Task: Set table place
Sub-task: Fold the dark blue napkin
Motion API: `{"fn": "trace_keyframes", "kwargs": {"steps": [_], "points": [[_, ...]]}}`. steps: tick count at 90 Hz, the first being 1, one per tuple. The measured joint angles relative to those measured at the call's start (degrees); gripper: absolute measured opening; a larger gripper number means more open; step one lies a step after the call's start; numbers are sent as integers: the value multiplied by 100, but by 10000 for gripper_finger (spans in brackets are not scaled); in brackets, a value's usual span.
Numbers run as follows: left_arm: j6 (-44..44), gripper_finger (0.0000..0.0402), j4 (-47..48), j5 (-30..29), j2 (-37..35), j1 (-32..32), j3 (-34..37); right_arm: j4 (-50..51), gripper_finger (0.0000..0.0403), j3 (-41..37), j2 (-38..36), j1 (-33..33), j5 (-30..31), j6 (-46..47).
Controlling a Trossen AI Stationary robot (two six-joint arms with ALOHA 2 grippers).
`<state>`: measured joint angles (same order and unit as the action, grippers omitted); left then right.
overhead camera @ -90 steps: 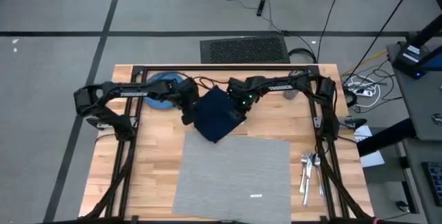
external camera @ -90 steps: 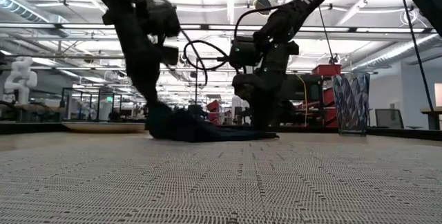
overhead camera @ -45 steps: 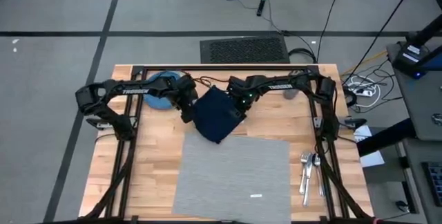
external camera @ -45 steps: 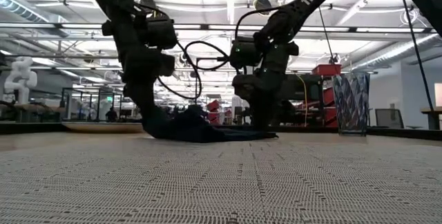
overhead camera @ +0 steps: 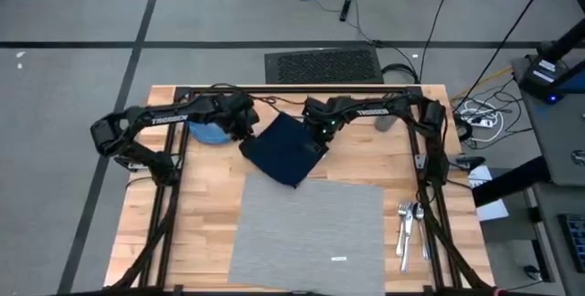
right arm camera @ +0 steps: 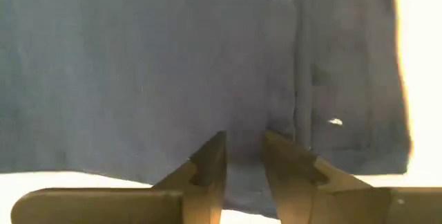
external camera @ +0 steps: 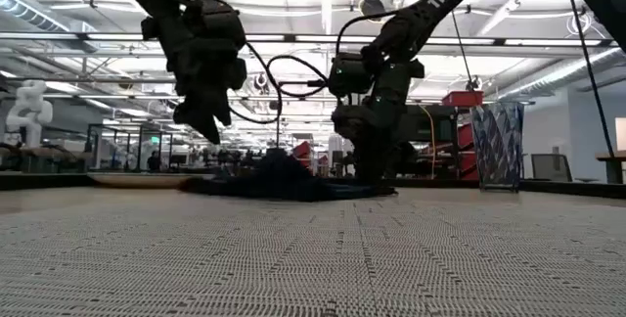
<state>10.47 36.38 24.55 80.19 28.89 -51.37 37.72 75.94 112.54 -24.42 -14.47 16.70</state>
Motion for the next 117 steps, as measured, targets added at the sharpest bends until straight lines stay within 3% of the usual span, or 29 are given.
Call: {"fn": "trace_keyframes", "kwargs": {"steps": [21, 37, 44, 74, 95, 117], "points": [[266, 254, 9, -621, -125, -434, 13, -165, 82, 4, -587, -298, 516, -349], [266, 254, -102, -1117, -108, -785, 13, -10, 28, 4, -411, -727, -27, -373], [275, 250, -195, -1139, -107, -884, 15, 14, 7, 2, -337, -746, -74, -410], [281, 228, -207, -1153, -107, -1105, 15, -166, 0, -548, -327, -744, -94, -174], [259, 228, -317, -1143, -105, -1240, 15, -834, 0, -895, -722, -252, -338, 335], [254, 228, -1181, -1115, -55, -1632, 17, -932, 0, -901, -993, 291, 297, 650]]}}
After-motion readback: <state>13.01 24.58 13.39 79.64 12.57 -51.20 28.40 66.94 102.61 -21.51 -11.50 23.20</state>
